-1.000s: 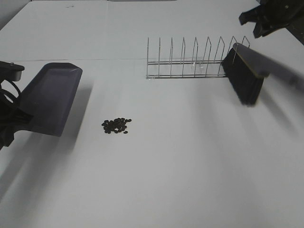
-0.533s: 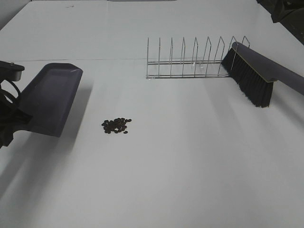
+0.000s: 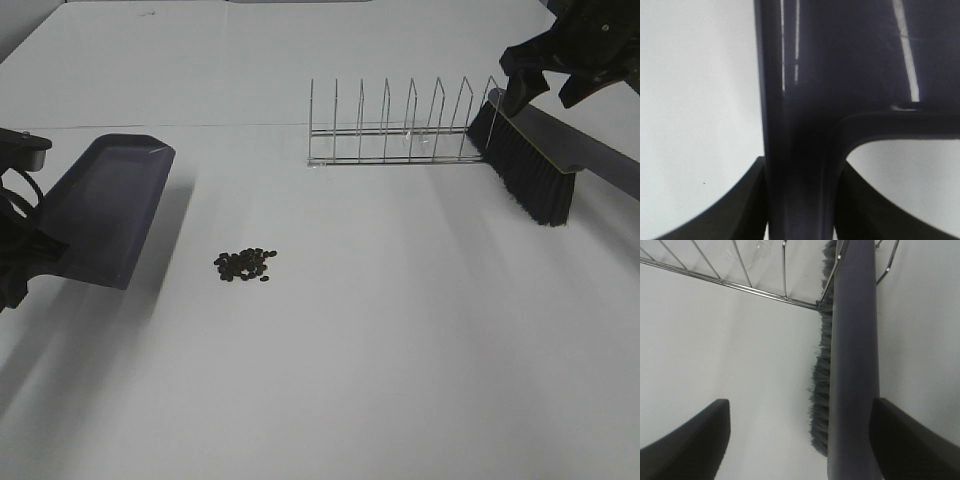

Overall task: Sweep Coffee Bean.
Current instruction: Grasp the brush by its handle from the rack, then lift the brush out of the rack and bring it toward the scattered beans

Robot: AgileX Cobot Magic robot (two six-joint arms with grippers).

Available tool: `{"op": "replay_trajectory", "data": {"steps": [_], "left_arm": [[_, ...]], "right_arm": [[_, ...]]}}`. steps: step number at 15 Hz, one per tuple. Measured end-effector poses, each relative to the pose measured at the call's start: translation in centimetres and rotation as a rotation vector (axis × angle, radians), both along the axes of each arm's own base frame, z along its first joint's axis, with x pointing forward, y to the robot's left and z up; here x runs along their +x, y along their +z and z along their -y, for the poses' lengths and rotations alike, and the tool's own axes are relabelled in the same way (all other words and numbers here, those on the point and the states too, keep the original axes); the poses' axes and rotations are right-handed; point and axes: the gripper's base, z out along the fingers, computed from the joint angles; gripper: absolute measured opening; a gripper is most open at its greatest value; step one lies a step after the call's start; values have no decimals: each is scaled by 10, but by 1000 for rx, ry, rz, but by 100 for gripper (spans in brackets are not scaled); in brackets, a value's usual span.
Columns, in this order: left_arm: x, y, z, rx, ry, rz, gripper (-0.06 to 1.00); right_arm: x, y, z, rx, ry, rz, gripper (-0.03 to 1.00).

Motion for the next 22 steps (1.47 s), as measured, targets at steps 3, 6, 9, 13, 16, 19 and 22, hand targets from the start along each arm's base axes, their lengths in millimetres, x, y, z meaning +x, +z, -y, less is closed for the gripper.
{"op": "replay_trajectory", "data": {"steps": [3, 6, 9, 13, 16, 19, 22], "left_arm": [[0, 0, 0, 0, 0, 0, 31], [0, 0, 0, -5, 4, -1, 31], [0, 0, 0, -5, 4, -1, 31], [0, 0, 0, -5, 4, -1, 31], [0, 0, 0, -5, 4, -1, 31], [0, 0, 0, -1, 1, -1, 31], [-2, 0, -2, 26, -11, -19, 31]], "right_arm": [[8, -28, 5, -68, 24, -25, 63], [10, -50, 7, -89, 32, -71, 55], [10, -53, 10, -92, 10, -74, 30], [5, -15, 10, -70, -56, -7, 28], [-7, 31, 10, -59, -80, 63, 28], [-41, 75, 9, -57, -87, 88, 28], [-81, 77, 6, -27, -94, 69, 28]]}}
